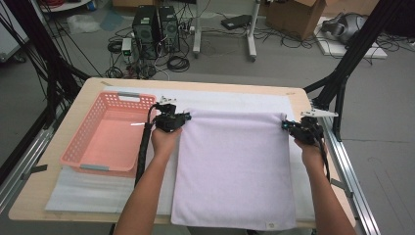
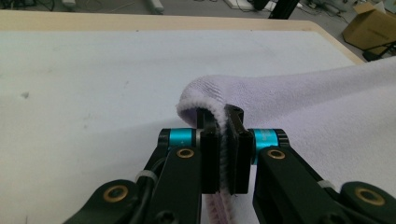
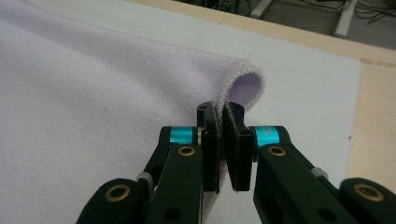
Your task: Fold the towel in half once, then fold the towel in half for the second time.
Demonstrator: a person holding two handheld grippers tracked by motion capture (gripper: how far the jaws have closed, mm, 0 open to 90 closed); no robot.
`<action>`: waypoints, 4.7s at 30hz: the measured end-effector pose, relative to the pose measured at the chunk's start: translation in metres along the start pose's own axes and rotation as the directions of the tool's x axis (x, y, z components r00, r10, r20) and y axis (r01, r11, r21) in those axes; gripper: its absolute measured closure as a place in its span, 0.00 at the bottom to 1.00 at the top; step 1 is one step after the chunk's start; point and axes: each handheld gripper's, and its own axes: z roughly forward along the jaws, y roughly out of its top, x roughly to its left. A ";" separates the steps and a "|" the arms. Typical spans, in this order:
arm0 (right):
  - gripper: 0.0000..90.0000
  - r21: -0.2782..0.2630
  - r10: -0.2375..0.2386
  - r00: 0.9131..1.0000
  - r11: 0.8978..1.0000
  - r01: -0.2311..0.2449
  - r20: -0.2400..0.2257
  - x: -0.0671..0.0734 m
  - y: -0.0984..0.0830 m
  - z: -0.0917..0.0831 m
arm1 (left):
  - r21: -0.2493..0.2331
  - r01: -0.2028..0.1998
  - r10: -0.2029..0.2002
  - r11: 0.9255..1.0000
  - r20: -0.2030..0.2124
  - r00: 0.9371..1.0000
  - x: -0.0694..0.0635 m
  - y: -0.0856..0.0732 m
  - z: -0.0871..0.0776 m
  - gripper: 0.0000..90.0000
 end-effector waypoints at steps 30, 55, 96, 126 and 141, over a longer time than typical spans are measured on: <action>0.67 -0.006 0.147 0.989 0.989 -0.147 -0.002 -0.029 0.014 0.033 | -0.075 0.048 -0.045 0.996 0.037 0.998 0.014 -0.002 0.013 0.54; 0.71 0.157 0.059 0.981 0.987 -0.030 -0.183 0.034 -0.111 -0.068 | 0.050 -0.079 0.073 0.996 0.110 0.991 -0.025 -0.082 -0.052 0.53; 0.61 0.099 0.101 0.991 0.991 -0.092 -0.086 0.038 -0.113 -0.084 | 0.107 0.003 -0.014 0.994 0.107 0.994 -0.024 -0.117 -0.085 0.51; 0.24 -0.070 0.015 0.998 0.997 -0.019 -0.059 0.041 -0.108 -0.107 | -0.168 -0.046 0.081 0.985 0.211 0.974 -0.033 -0.112 -0.108 0.28; 0.24 -0.055 0.023 0.998 0.998 -0.026 -0.065 0.040 -0.107 -0.102 | -0.185 -0.082 0.119 0.979 0.201 0.972 -0.025 -0.108 -0.096 0.28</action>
